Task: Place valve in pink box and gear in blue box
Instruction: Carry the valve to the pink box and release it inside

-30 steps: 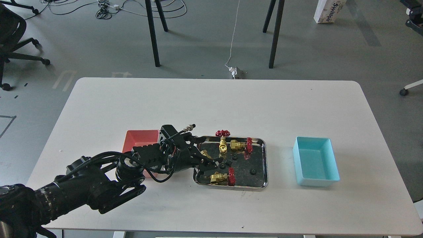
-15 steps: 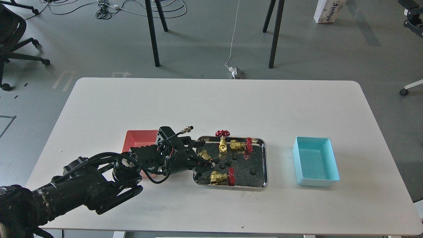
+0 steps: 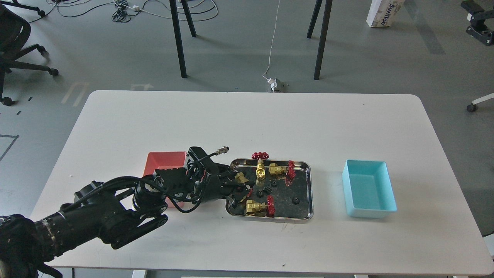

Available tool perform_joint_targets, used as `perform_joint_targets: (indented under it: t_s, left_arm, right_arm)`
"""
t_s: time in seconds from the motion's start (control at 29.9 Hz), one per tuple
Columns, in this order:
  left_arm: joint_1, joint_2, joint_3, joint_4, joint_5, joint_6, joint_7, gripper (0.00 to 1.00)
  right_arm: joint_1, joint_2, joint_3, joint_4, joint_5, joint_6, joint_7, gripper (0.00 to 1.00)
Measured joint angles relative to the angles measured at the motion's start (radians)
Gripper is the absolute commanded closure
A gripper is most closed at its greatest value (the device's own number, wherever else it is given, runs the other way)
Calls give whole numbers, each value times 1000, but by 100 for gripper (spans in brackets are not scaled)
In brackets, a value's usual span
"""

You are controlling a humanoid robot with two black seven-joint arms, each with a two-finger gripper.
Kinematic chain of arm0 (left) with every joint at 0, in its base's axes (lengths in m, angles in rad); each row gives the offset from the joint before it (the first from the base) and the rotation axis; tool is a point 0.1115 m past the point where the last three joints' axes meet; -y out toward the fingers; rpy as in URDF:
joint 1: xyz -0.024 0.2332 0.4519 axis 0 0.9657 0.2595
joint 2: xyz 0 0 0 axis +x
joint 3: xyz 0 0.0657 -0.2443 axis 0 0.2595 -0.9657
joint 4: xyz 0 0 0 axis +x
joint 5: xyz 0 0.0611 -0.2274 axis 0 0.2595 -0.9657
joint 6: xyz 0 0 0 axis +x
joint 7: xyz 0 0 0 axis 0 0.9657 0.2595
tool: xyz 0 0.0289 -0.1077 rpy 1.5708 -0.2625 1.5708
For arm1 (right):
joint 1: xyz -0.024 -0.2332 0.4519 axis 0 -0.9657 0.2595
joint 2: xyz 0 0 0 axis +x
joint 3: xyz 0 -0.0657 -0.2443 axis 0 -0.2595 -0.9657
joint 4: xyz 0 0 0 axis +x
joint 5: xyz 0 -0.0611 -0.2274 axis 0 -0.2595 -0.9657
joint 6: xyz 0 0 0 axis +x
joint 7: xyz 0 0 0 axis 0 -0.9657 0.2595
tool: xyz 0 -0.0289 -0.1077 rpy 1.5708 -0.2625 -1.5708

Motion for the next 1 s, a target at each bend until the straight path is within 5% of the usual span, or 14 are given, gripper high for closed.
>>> perform_joint_targets:
  t_s: [0.2,0.5,0.87,1.0]
  left_arm:
    - [-22,173,-136,-164,-23,-47,51,82]
    - [46,532,-162,-329,-139,-48,55,82]
    - [143,545,-161,-328,-161,-19,64,79]
    - [148,533,-159,-303,-161,-24,64,65]
  right_arm:
    - [18,11,0,-21,0,0,-10,1]
    - [39,27,0,-27,-35,0,-14,1]
    - [66,61,0,-51,-43,0,-30,1]
    - [76,77,-2,-52,-47,0,-33,1]
